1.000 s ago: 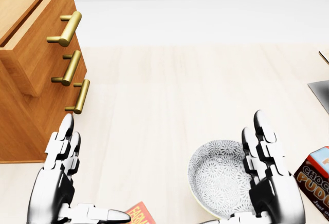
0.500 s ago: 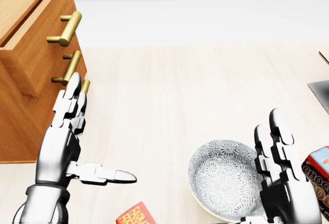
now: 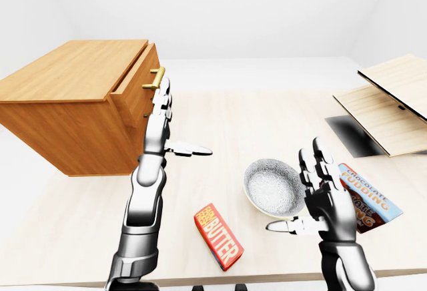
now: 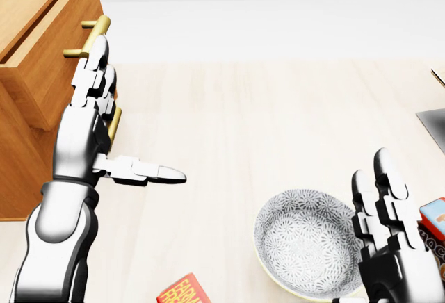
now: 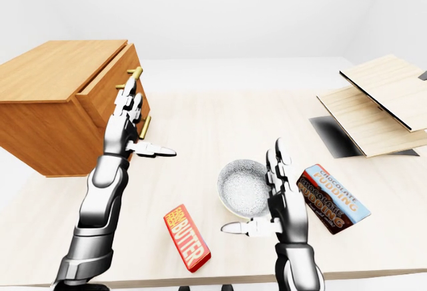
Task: Close the top drawer of the cabinet and put the bowl on top of it.
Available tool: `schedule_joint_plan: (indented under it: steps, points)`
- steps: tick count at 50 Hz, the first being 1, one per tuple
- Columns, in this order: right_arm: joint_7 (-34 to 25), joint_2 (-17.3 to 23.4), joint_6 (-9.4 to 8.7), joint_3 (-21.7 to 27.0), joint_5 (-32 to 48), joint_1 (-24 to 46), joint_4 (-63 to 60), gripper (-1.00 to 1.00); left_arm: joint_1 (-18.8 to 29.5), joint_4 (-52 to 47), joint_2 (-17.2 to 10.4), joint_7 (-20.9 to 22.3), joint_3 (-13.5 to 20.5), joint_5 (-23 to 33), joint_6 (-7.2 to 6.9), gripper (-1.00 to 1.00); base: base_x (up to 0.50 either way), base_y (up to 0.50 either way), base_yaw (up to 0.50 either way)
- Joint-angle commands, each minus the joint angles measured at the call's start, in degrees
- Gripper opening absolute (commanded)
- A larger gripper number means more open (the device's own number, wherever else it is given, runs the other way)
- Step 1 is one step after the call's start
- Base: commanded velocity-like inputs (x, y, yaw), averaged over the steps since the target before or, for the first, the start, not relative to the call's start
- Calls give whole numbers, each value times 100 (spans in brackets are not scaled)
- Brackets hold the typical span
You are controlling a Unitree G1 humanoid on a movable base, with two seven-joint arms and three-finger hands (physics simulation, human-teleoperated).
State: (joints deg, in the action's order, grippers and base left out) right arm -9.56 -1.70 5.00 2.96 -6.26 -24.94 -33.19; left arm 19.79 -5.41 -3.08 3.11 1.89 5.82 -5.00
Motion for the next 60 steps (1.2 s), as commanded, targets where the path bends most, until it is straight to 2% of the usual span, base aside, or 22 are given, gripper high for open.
schedule_joint_plan:
  steps: [1,11,22,28,42,60]
  points:
    - [-37,-15,0,10,-29,-71,-65,100,677,603,-132,-80,109,-101,0,100,0,0,0]
    - [-127,-36,0,60,-199,-128,-120,100,853,977,-205,-85,131,-80,0,100,0,0,0]
    - [-165,-48,0,49,-217,-193,-139,100,1076,1422,-302,18,243,-426,0,100,0,0,0]
    - [-173,-52,0,57,-210,-182,-126,100,1394,2079,-467,-87,403,-613,0,100,0,0,0]
    - [-159,-53,0,95,-208,-91,-71,100,1309,2162,-570,-4,419,-909,0,100,0,0,0]
    - [-156,-47,0,48,-192,-146,-94,100,1495,2563,-717,-84,525,-1024,0,100,0,0,0]
